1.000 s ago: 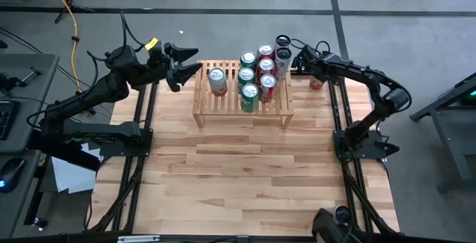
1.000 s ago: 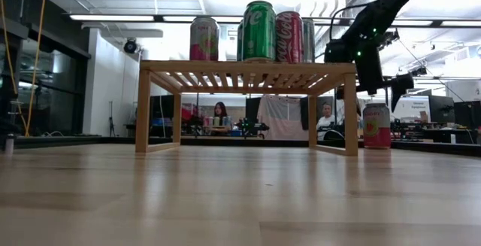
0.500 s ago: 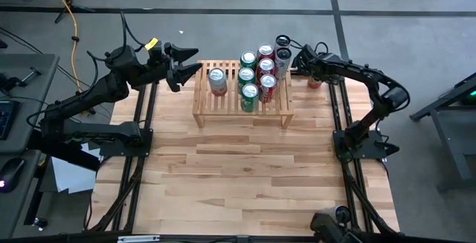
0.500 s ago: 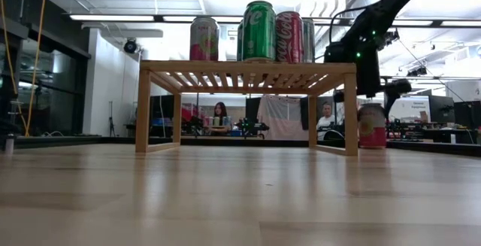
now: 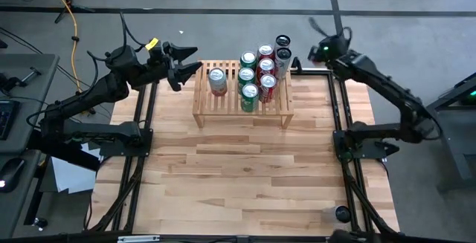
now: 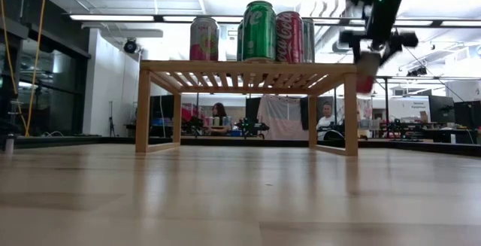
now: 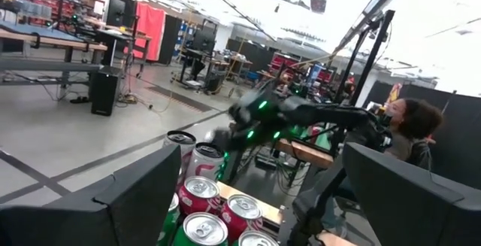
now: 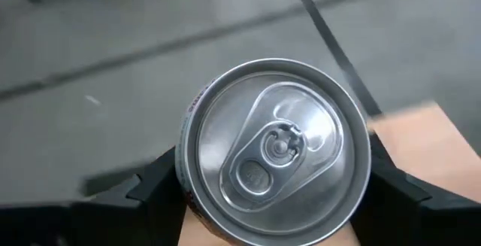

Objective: Place canned beverage on shelf
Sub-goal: Put the pink soda can on the shelf aligned with the other pink soda can, then adjust the pink soda can on the shelf

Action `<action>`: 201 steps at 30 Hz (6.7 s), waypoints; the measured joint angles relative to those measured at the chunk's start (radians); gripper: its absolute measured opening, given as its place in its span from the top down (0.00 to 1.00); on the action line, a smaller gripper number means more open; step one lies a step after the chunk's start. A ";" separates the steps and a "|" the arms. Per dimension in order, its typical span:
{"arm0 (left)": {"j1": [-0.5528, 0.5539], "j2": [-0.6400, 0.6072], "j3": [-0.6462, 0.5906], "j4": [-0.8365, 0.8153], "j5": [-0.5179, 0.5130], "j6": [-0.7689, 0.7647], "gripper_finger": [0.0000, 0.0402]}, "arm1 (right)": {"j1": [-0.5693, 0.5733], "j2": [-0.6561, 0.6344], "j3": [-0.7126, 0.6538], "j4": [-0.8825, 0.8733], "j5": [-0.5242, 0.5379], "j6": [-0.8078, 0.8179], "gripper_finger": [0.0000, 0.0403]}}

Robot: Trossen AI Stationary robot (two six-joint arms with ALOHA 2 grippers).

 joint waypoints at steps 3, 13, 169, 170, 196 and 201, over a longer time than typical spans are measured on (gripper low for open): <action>0.000 0.000 0.000 -0.003 -0.008 0.000 0.10 | 0.014 -0.055 0.064 0.039 0.004 -0.049 0.33; -0.001 0.000 0.000 -0.004 0.004 -0.007 0.10 | 0.191 -0.003 0.351 0.324 -0.063 -0.325 0.33; 0.367 0.498 0.000 -0.166 0.411 -0.031 1.00 | 0.530 0.914 1.237 -0.225 -0.469 -0.526 0.28; 0.367 0.498 0.000 -0.166 0.410 -0.029 1.00 | 0.530 0.914 1.237 -0.225 -0.470 -0.526 0.28; 0.404 0.476 -0.001 -0.128 0.355 -0.011 1.00 | 0.524 0.914 1.247 -0.152 -0.452 -0.527 0.14; 0.473 0.396 -0.001 -0.066 0.350 -0.058 1.00 | 0.508 0.902 1.268 -0.060 -0.460 -0.550 0.14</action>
